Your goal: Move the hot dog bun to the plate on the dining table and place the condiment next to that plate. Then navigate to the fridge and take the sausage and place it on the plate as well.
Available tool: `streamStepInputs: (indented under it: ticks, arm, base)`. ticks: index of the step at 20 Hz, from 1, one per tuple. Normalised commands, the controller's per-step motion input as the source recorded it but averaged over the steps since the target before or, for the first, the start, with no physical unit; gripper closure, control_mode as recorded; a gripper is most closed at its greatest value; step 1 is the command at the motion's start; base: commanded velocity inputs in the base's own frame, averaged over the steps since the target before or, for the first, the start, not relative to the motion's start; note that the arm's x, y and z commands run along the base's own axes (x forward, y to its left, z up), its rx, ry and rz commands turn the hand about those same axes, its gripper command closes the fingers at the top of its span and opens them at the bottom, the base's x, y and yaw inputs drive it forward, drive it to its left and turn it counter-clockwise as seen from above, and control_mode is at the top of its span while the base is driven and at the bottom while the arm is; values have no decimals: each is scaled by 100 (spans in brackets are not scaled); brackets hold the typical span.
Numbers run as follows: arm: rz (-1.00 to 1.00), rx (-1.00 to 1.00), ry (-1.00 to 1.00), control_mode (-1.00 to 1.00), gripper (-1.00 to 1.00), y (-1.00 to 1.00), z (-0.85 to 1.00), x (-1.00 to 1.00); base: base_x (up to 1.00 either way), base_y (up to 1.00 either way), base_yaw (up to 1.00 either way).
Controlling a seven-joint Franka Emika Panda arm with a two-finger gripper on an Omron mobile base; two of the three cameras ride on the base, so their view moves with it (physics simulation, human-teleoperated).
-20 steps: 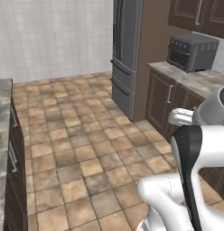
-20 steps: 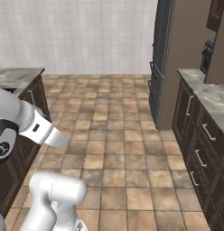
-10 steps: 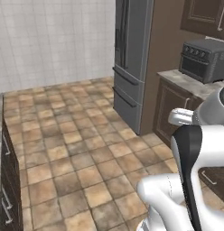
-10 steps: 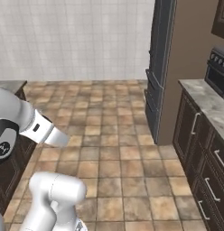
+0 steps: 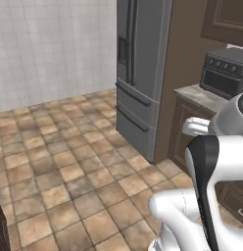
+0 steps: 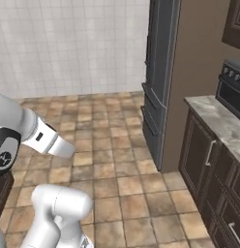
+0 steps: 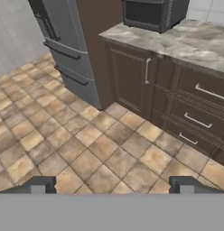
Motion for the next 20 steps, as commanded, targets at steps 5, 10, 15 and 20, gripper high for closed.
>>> streamStepInputs:
  ticks: [5, 10, 15, 20]
  arm:
    - [0, 0, 0, 100, -100, 0, 0, 0]
    - [0, 0, 0, 100, -100, 0, 0, 0]
    - [0, 0, 0, 100, -100, 0, 0, 0]
    - [0, 0, 0, 100, -100, 0, 0, 0]
  base:
    - [88, 31, -28]
    - [81, 35, -29]
    - [71, 41, -30]
    - [61, 46, -34]
